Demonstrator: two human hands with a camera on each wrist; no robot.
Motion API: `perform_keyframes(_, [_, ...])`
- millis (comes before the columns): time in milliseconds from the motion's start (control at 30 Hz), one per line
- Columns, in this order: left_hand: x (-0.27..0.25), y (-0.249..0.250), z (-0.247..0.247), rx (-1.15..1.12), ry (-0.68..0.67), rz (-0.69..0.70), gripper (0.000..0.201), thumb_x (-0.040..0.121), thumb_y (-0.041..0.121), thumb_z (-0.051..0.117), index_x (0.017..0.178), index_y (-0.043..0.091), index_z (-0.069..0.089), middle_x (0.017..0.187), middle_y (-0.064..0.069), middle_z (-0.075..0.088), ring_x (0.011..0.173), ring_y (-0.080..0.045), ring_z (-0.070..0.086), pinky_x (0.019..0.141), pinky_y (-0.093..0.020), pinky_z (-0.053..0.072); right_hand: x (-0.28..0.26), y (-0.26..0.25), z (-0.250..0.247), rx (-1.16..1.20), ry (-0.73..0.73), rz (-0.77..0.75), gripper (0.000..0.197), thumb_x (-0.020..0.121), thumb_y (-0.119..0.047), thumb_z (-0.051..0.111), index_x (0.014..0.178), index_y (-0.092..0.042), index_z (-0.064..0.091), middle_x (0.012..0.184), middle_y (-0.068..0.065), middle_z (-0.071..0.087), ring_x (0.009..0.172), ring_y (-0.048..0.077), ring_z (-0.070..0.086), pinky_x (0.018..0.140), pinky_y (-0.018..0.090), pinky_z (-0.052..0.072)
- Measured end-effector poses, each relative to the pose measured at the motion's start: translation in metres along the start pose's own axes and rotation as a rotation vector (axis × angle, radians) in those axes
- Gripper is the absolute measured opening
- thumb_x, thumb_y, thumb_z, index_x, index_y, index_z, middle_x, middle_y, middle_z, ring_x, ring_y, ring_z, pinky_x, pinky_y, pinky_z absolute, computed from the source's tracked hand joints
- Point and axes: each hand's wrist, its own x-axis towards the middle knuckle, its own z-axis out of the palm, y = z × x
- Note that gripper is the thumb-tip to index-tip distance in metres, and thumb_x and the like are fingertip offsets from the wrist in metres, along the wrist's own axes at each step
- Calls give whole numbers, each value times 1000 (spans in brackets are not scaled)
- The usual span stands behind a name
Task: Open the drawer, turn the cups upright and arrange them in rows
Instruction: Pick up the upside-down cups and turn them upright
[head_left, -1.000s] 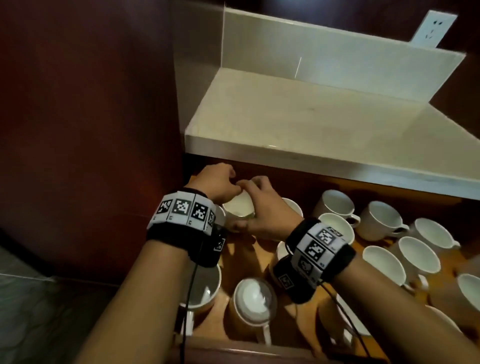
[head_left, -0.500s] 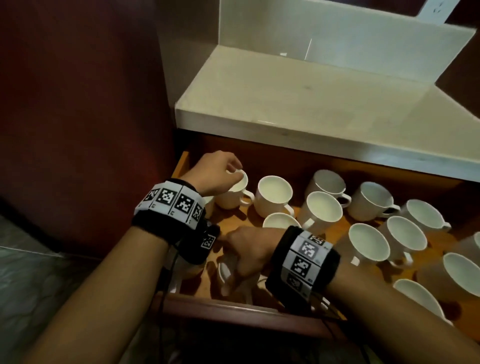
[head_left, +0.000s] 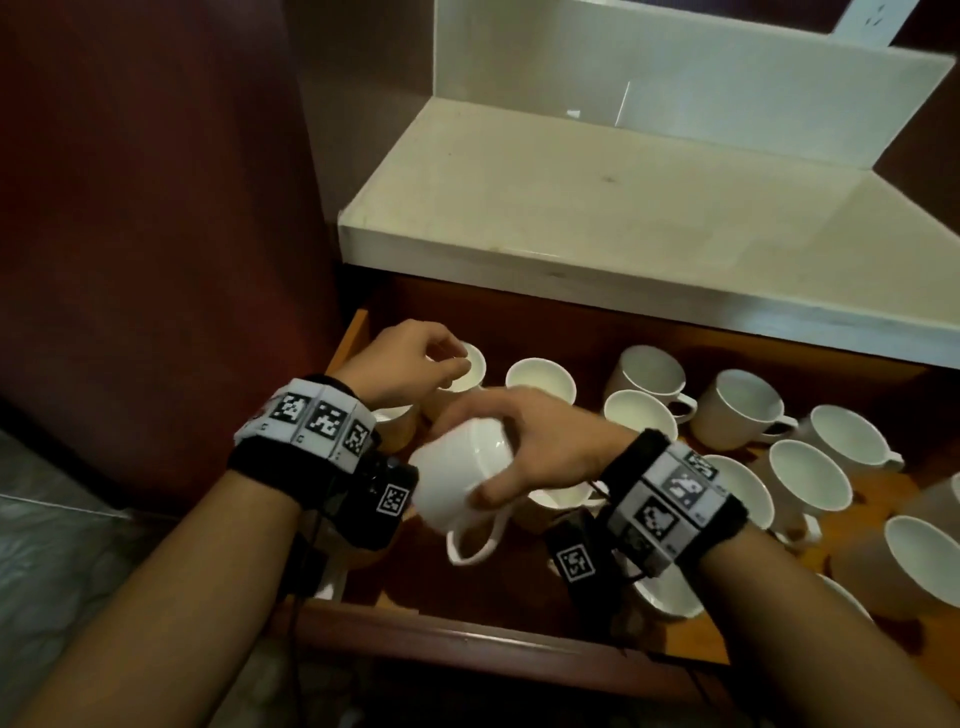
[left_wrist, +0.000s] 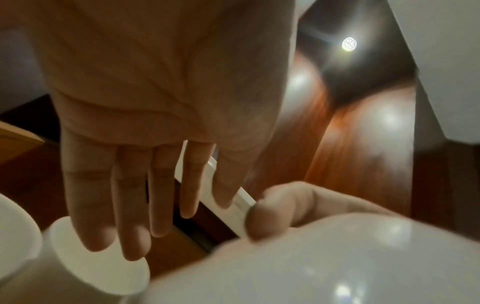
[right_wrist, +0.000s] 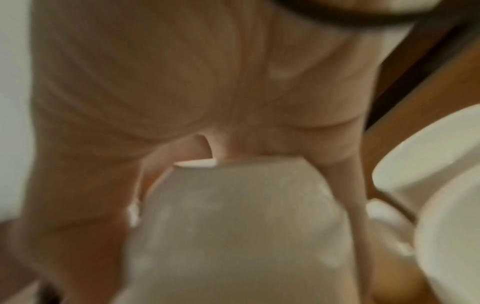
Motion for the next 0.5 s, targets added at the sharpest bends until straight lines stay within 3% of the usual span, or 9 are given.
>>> perform_keyframes(67, [-4, 8, 0, -162, -28, -39, 17, 94, 27, 58, 103, 15, 66, 99, -4, 69, 76, -11, 69, 60, -23, 55, -7, 8, -10, 151, 142, -19, 58, 61, -23, 84, 113, -32, 61, 116, -11, 59, 108, 10, 57, 85, 33, 56])
perform_keyframes(133, [-10, 20, 1, -206, -76, -54, 29, 96, 37, 50, 103, 13, 65, 89, -1, 66, 69, -9, 64, 51, -19, 49, -13, 15, -15, 250, 297, -42, 58, 58, -22, 84, 111, -28, 60, 112, -12, 60, 104, 9, 60, 82, 32, 56])
perform_keyframes(200, [-16, 29, 3, -237, -198, -46, 41, 97, 46, 42, 107, 12, 63, 85, -3, 65, 62, -8, 63, 52, -21, 47, -14, 20, -16, 292, 437, -71, 60, 56, -23, 84, 110, -26, 58, 111, -12, 60, 101, 6, 60, 81, 26, 54])
perform_keyframes(267, [-23, 36, 5, -331, -304, -47, 29, 98, 40, 41, 100, 18, 60, 84, -2, 63, 59, -5, 64, 51, -20, 48, -13, 22, -16, 305, 517, -108, 61, 56, -22, 84, 111, -24, 56, 113, -11, 59, 102, 5, 59, 80, 19, 52])
perform_keyframes(333, [-24, 37, 4, -405, -314, -63, 14, 95, 34, 52, 96, 22, 59, 94, -3, 63, 79, -11, 66, 62, -24, 52, -12, 24, -16, 356, 532, -129, 61, 57, -19, 85, 111, -20, 57, 112, -8, 60, 102, 7, 59, 80, 18, 51])
perform_keyframes(367, [-23, 36, 2, -398, -310, -81, 23, 87, 40, 63, 101, 22, 59, 103, -6, 63, 89, -17, 65, 68, -29, 53, -12, 23, -17, 381, 519, -128, 62, 57, -19, 86, 112, -20, 56, 112, -7, 59, 102, 6, 59, 80, 18, 51])
perform_keyframes(433, [-19, 30, -3, -328, -289, -122, 65, 58, 51, 75, 113, 22, 58, 113, -7, 62, 99, -23, 64, 73, -38, 55, -12, 23, -17, 363, 472, -92, 67, 59, -23, 88, 116, -23, 54, 114, -10, 57, 105, 3, 57, 83, 16, 49])
perform_keyframes(500, [-19, 26, -6, -161, -273, -111, 82, 43, 50, 80, 116, 22, 56, 112, -2, 62, 100, -20, 64, 79, -40, 56, -10, 21, -15, 264, 392, 2, 78, 62, -31, 90, 127, -27, 47, 122, -11, 54, 110, 6, 55, 83, 13, 46])
